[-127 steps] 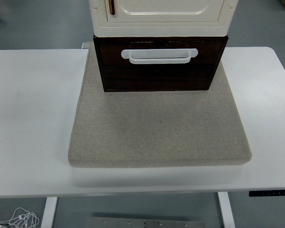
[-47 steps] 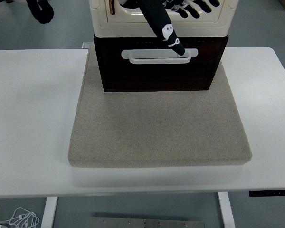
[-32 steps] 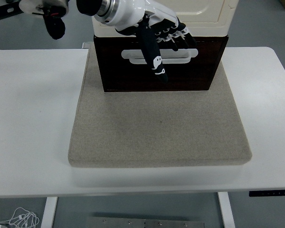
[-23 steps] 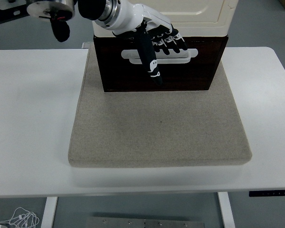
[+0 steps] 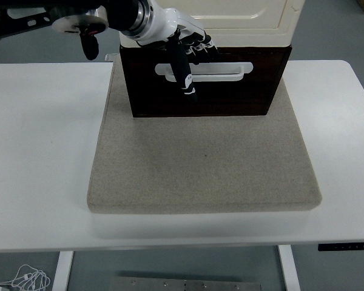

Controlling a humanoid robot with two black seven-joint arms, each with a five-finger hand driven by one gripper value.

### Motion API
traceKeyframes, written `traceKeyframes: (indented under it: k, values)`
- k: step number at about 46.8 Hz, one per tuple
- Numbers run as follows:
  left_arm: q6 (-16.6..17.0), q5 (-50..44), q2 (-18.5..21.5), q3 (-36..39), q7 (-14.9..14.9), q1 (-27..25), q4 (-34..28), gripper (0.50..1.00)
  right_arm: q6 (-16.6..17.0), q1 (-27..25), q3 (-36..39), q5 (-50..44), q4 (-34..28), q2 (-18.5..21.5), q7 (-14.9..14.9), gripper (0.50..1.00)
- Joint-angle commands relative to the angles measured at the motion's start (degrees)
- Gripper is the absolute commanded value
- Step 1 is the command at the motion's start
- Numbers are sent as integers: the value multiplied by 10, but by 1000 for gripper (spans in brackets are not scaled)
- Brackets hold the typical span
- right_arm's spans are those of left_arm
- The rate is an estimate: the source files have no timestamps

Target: Open the drawer under the combination cabinet

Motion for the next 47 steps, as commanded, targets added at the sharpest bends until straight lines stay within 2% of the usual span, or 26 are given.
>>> traceKeyframes:
  k: [1,10,22,47]
  values:
    - [11,0,-10,0,2,4,6,1000,0,0,0,0,0,0,0,926]
    - [20,0,-44,3,5,7,25,1000,0,0,0,0,0,0,0,926]
    - [31,0,-68,5,11,19,40,1000,0,0,0,0,0,0,0,926]
    - [29,20,-80,8,11,38,77,1000,0,0,-1,0,0,0,0,926]
